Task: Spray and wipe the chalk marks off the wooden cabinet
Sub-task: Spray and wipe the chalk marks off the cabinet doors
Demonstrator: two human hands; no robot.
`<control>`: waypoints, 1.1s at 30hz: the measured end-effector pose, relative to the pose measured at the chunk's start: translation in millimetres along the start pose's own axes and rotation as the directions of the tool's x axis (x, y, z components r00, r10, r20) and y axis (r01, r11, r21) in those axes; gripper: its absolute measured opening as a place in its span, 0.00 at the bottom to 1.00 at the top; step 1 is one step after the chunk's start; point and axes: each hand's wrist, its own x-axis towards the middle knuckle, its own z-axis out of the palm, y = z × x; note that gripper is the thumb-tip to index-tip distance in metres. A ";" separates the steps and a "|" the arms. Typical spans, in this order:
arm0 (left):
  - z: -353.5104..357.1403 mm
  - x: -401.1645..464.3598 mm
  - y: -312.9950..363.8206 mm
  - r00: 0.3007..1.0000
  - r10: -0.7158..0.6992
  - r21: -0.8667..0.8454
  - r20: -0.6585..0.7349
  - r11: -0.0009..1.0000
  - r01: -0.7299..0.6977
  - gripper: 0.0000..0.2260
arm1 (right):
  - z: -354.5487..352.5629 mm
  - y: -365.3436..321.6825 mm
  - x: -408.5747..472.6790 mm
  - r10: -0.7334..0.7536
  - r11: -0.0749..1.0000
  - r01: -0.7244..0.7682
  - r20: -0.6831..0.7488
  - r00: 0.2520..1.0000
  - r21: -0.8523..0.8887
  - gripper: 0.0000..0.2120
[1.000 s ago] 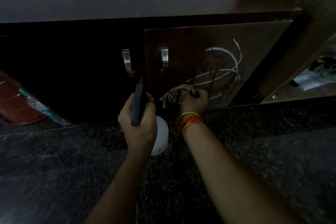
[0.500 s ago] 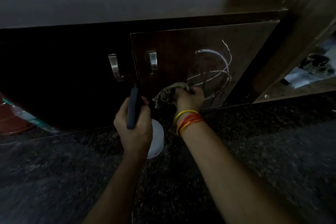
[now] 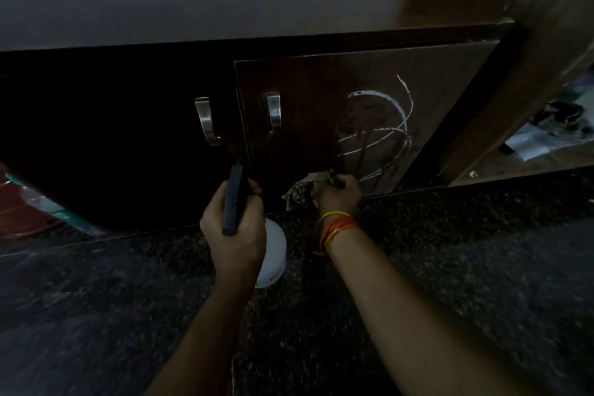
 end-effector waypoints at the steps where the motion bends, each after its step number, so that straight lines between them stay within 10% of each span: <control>1: 0.5 1.4 -0.7 1.000 0.005 0.007 0.002 1.000 -0.005 0.05 | -0.4 -6.7 -1.8 0.000 1.000 0.000 -0.028 1.000 0.004 0.11; 6: 6.9 2.1 5.7 1.000 0.030 0.004 -0.009 1.000 -0.030 0.06 | -0.6 -60.4 -18.8 -0.171 0.980 0.178 -0.087 0.981 0.086 0.10; 14: 11.8 -2.4 11.0 0.999 0.038 -0.034 0.007 0.999 -0.038 0.07 | -27.1 -35.1 -33.4 -0.562 0.771 0.584 0.161 0.812 -0.254 0.21; 33: 19.7 3.2 36.4 0.998 0.070 -0.012 -0.001 0.997 -0.070 0.04 | -33.7 -68.0 -33.6 -0.776 0.504 0.814 0.261 0.574 -0.288 0.18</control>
